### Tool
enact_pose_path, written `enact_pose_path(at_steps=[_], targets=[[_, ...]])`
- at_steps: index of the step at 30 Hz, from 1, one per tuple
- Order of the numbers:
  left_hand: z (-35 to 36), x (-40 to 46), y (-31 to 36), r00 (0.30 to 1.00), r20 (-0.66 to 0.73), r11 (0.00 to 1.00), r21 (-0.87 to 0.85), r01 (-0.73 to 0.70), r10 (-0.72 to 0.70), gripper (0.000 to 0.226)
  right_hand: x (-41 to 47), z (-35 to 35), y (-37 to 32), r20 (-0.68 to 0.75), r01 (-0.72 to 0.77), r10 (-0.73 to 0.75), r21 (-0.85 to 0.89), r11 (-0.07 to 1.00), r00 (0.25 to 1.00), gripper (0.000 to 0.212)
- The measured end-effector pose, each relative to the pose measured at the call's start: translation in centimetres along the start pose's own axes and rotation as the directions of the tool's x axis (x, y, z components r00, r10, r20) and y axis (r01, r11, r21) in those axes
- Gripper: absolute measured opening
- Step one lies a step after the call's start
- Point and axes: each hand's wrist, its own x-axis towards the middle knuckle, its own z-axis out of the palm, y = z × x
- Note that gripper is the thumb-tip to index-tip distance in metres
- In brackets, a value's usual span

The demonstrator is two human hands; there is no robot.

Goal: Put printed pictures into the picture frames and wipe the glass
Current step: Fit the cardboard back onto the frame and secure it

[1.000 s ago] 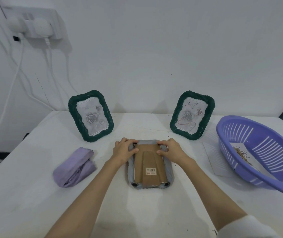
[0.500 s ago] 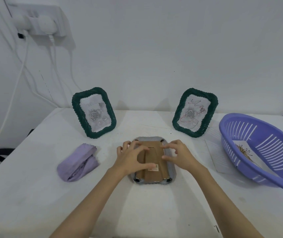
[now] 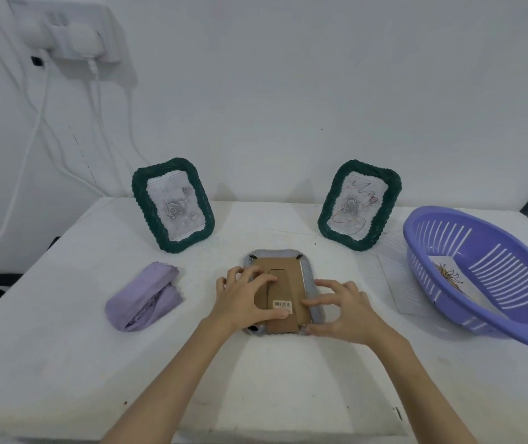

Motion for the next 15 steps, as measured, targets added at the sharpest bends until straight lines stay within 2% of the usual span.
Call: enact_pose_path(at_steps=[4,6,9,15], targets=[[0.1,0.0,-0.1,1.0,0.002,1.0,-0.012,0.007,-0.007,0.087,-0.1,0.8,0.0,-0.056,0.007,-0.011,-0.074,0.997,0.998,0.062],[0.2,-0.1,-0.1,1.0,0.005,1.0,-0.011,0.004,-0.004,0.089,-0.3,1.5,0.2,-0.116,0.009,-0.014,-0.048,0.999,0.993,0.069],[0.3,-0.1,-0.1,1.0,0.01,1.0,-0.01,0.01,-0.01,0.084,-0.3,2.4,0.5,-0.185,0.004,-0.004,0.002,1.0,0.983,0.066],[0.4,0.0,-0.3,1.0,0.012,1.0,-0.009,0.012,-0.012,0.095,-0.1,3.2,0.6,-0.212,-0.028,0.041,0.066,0.997,0.976,0.058]])
